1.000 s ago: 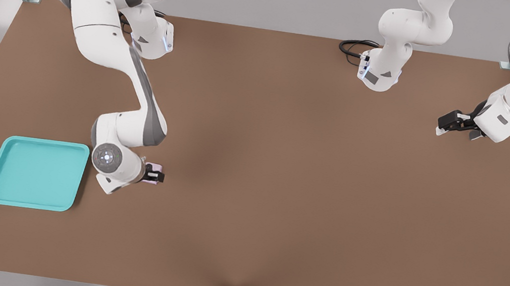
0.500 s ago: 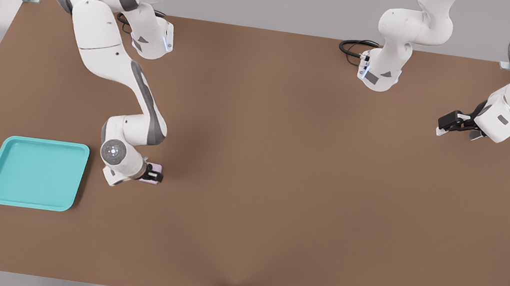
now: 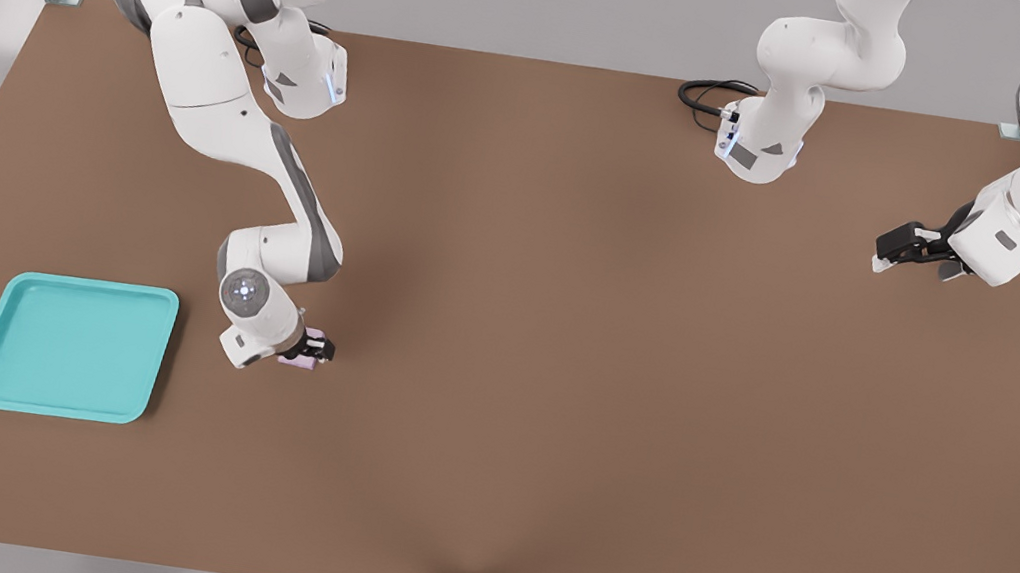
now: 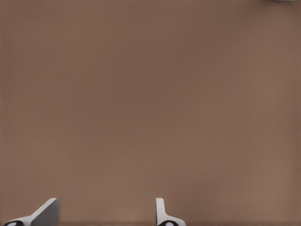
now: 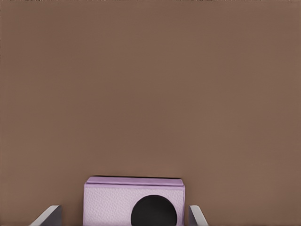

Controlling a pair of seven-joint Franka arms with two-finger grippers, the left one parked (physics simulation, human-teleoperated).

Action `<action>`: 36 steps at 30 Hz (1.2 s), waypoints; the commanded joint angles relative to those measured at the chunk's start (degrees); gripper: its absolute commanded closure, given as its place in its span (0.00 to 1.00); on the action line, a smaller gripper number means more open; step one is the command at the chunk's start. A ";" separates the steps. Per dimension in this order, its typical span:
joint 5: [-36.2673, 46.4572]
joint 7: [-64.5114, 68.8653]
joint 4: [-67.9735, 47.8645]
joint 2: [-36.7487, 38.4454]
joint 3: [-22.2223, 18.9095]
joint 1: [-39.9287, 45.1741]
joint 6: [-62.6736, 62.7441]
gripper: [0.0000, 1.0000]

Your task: Keep left arm still and place phone on the tray with right arm

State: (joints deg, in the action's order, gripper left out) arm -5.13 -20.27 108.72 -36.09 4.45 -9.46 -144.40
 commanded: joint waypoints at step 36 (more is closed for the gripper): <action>-0.05 52.97 -13.71 -2.85 0.39 34.42 12.30 0.27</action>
State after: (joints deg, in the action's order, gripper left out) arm -4.83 6.47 95.55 -38.19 4.82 24.85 -132.51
